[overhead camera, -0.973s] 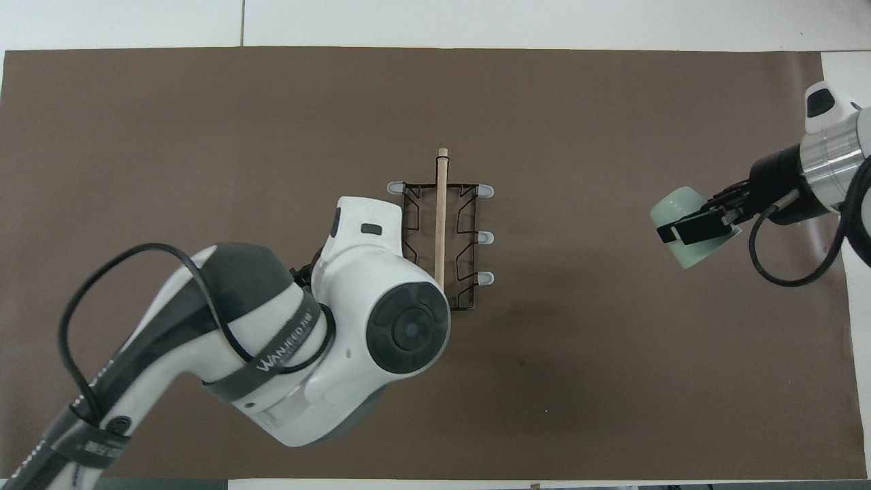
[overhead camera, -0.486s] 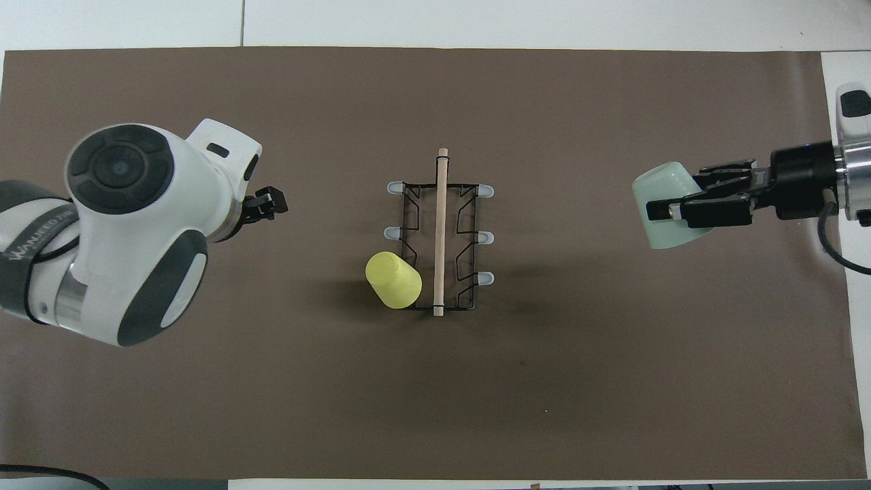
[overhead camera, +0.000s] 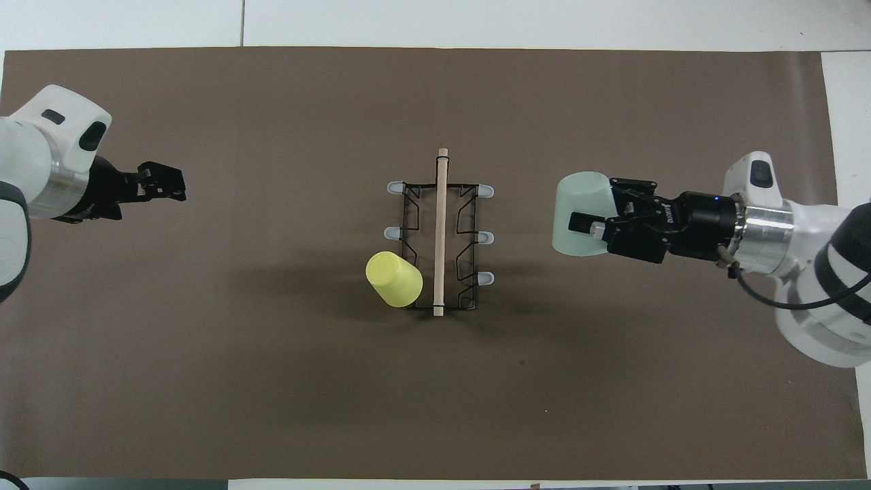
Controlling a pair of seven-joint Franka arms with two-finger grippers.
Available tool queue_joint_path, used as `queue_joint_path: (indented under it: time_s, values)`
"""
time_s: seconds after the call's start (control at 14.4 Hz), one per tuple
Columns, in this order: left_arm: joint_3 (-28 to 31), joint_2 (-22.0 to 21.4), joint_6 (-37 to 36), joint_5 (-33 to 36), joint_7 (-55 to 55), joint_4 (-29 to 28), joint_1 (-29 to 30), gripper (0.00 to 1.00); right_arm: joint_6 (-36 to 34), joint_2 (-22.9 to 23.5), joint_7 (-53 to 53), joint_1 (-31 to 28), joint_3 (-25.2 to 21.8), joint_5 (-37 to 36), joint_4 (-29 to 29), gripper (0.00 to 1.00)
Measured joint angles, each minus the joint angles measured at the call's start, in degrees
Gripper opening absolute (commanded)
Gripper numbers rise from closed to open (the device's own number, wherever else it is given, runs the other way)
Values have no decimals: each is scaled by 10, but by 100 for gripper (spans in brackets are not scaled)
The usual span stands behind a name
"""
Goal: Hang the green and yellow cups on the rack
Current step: 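Hang the green cup on the rack peg nearest the right gripper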
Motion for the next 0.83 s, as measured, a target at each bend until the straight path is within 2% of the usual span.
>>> queue_joint_path:
  time_s: [0.21,0.35,0.56,0.83]
  values:
    - [0,-7,-91,0,42,65,17,100,70,-24,-129,89,2,142,-73,0]
    - [1,-7,-144,0,71,110,28,100,137,-52,-200,144,2,201,-115,0]
    - [1,-7,-191,0,118,145,42,100,166,-68,-243,154,1,210,-138,0]
    - [0,-5,-222,0,136,145,46,100,200,-63,-315,162,2,231,-143,0]
